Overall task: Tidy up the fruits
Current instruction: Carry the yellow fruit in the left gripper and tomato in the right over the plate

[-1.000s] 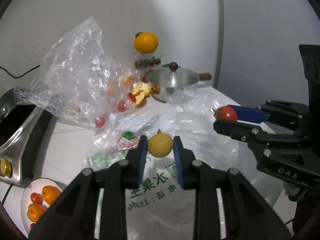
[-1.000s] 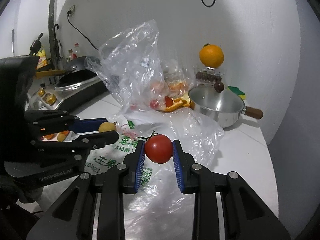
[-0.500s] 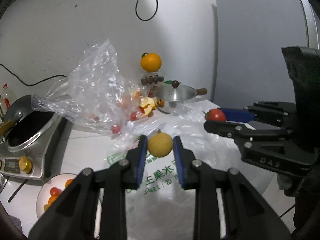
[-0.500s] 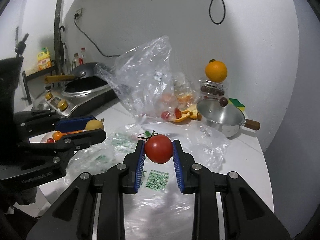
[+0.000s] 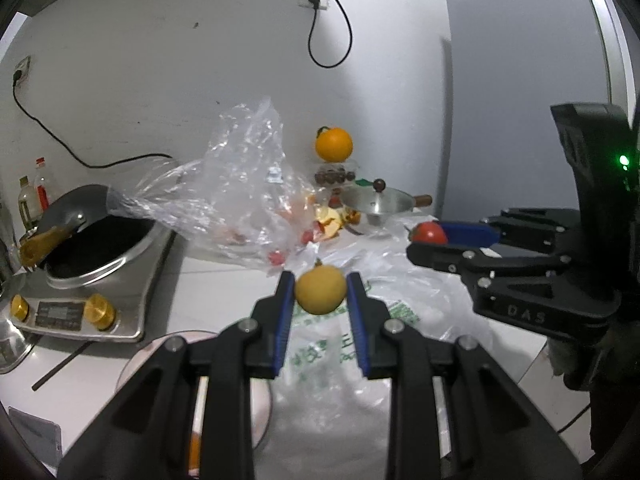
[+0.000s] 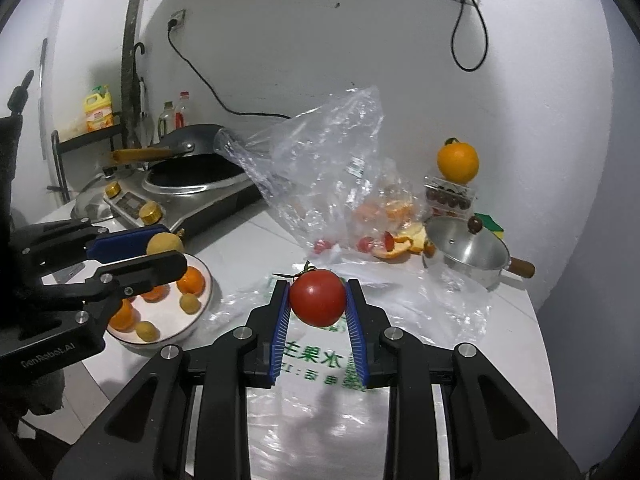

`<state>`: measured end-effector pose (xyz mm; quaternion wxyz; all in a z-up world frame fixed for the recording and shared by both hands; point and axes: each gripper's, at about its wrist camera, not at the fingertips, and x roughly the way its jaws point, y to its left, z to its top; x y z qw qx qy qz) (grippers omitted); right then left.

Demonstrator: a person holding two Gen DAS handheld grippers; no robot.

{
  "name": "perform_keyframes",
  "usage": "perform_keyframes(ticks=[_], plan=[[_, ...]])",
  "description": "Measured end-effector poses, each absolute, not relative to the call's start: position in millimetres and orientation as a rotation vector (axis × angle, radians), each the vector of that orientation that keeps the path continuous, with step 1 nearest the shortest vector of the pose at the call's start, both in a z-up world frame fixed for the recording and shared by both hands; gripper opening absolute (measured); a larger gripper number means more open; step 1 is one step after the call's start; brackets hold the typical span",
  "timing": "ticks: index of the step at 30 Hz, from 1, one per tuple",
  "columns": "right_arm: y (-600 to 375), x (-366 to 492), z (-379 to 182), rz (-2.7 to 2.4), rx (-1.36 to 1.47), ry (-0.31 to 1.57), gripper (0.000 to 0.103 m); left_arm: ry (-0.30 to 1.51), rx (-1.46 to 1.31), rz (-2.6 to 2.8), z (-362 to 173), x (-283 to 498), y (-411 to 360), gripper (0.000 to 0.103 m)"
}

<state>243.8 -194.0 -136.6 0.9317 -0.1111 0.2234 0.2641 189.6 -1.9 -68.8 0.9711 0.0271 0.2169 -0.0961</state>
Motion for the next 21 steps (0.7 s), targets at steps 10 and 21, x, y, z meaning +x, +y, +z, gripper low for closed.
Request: perform_keyframes(ticks=[10,21], plan=[[-147,232,-135,0.562,-0.277,0.465,0.029,0.416,0.021,-0.142,-75,167,46,0.027],[-111,226,-148,0.612,-0.313,0.495,0.029,0.463,-0.002,-0.078,-102,154,82,0.027]])
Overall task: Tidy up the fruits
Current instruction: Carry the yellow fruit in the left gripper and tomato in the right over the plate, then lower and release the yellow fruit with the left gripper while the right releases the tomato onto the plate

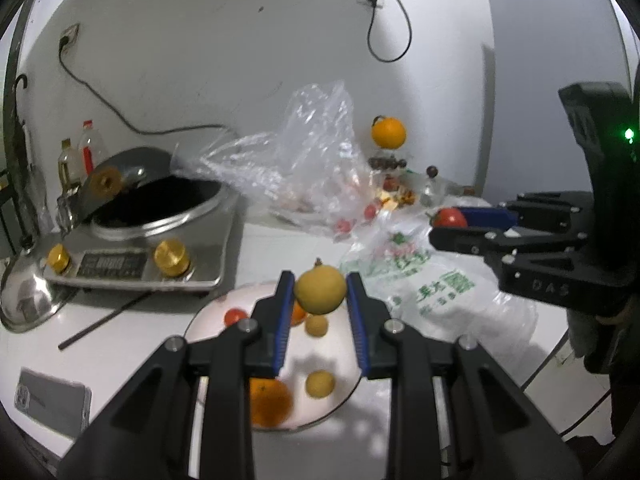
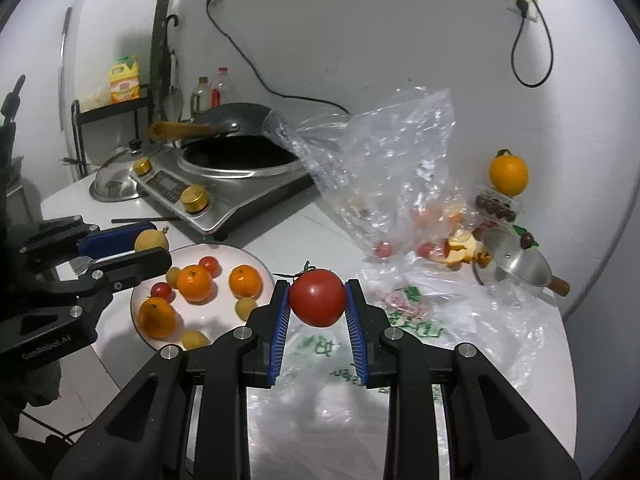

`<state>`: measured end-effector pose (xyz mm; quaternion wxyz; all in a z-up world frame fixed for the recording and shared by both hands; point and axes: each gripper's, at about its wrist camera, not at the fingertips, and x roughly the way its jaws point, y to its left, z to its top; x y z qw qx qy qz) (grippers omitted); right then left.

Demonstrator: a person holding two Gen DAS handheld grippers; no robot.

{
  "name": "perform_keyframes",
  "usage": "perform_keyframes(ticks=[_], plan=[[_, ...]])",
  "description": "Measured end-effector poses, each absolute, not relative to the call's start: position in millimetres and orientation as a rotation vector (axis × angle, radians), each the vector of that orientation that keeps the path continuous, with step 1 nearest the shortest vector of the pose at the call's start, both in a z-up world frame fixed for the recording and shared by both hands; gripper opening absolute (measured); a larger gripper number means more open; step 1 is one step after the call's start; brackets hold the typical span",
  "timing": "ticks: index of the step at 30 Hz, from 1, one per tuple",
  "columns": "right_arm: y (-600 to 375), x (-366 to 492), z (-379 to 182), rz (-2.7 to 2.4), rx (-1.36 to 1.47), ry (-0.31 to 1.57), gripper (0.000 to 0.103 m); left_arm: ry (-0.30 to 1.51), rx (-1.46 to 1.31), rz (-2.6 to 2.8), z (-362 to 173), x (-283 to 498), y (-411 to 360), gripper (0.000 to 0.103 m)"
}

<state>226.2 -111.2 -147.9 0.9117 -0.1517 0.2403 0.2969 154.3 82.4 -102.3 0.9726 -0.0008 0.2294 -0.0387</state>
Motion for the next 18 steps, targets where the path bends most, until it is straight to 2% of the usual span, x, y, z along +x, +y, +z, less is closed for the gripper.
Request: perform_keyframes(ticks=[18], plan=[[-87,230,-185,0.667,-0.334,0.580,0.029,0.569,-0.011,-0.071,-148,170,88,0.027]])
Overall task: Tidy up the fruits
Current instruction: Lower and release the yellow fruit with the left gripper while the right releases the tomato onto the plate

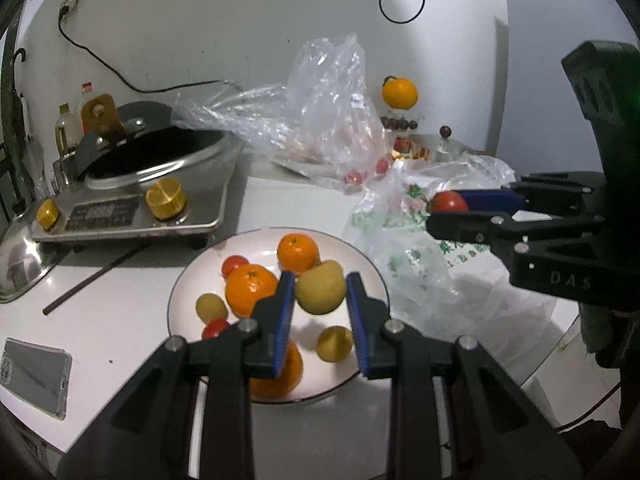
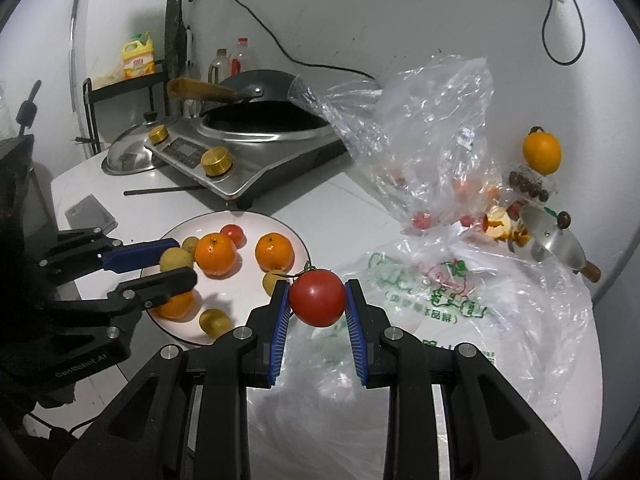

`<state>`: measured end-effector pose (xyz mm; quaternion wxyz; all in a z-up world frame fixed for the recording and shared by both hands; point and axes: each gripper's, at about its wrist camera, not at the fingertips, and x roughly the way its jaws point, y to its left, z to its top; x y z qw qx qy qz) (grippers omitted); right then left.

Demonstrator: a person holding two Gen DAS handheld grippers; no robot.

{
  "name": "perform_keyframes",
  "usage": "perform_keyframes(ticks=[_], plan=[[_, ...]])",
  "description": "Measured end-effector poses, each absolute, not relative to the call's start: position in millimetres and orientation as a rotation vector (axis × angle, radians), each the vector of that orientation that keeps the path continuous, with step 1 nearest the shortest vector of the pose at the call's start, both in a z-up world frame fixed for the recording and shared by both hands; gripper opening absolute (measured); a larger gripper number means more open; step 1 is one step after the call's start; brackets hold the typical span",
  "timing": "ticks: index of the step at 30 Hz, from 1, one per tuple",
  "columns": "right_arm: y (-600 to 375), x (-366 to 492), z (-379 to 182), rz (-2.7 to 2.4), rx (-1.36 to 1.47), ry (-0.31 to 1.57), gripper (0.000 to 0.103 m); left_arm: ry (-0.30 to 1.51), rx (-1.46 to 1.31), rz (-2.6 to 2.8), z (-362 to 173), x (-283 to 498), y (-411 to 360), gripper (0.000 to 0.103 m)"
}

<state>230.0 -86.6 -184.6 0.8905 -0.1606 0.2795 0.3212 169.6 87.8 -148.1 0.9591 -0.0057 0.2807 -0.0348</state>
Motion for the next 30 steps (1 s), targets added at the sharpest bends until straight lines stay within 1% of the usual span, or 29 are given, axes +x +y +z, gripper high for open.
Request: perform_keyframes(ticks=[21,30], plan=[[-102,262,-206,0.646,-0.302,0.631,0.029,0.701,-0.047,-0.119,-181,215,66,0.027],[-107,270,-210,0.645,-0.289,0.638,0.029,0.720,-0.060,-0.128,-180,223,61,0.028]])
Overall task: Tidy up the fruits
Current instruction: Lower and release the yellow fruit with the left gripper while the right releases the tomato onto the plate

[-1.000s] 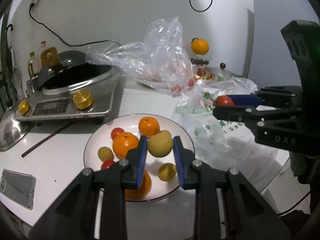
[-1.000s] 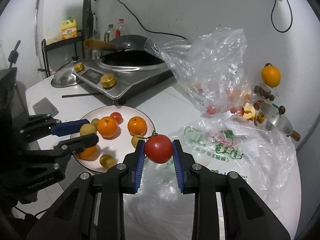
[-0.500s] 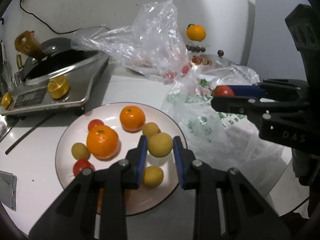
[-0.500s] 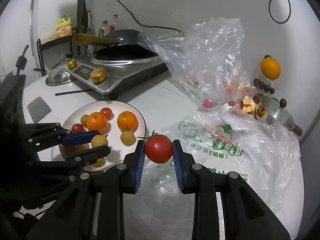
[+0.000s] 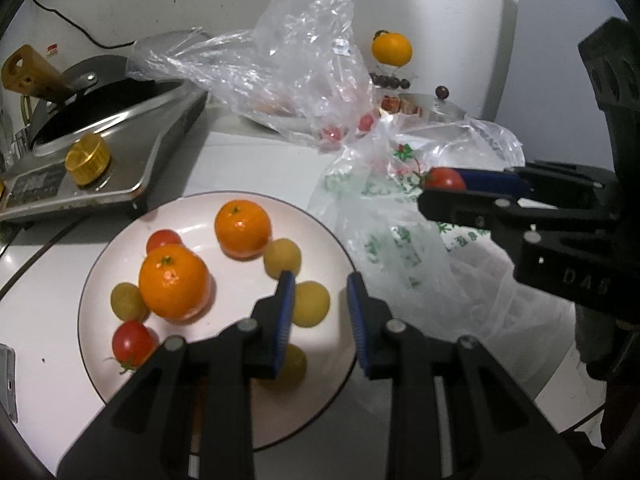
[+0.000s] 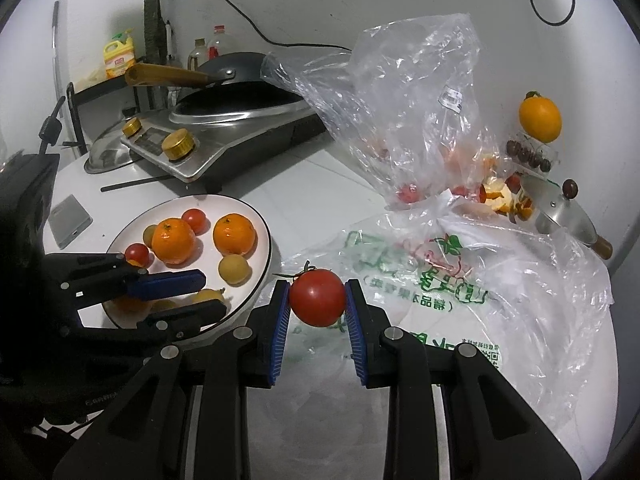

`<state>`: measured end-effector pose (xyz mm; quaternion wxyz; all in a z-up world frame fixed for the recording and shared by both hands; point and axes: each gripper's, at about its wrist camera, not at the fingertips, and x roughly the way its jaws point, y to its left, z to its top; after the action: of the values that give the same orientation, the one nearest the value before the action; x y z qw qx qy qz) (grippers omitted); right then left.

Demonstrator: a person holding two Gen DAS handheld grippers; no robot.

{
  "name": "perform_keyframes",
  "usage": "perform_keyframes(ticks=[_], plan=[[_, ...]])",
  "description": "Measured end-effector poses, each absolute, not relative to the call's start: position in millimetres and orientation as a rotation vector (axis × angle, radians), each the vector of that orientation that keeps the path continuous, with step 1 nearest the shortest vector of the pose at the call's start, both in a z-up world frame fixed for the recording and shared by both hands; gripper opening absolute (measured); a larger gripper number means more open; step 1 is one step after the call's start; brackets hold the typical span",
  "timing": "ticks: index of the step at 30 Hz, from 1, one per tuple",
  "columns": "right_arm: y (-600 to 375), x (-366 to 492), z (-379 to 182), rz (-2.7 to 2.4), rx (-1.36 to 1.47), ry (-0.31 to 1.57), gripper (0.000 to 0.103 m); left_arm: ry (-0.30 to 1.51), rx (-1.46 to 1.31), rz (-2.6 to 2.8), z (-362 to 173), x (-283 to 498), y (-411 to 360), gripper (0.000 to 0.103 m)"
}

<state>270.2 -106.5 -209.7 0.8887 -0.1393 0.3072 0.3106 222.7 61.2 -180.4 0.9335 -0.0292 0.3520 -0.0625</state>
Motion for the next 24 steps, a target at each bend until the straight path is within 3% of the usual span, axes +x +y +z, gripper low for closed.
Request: perform_keyframes(ticks=[24], plan=[[-31,239,-202,0.742,-0.389,0.615,0.029,0.557,-0.099,-0.002,-148,162,137,0.033]])
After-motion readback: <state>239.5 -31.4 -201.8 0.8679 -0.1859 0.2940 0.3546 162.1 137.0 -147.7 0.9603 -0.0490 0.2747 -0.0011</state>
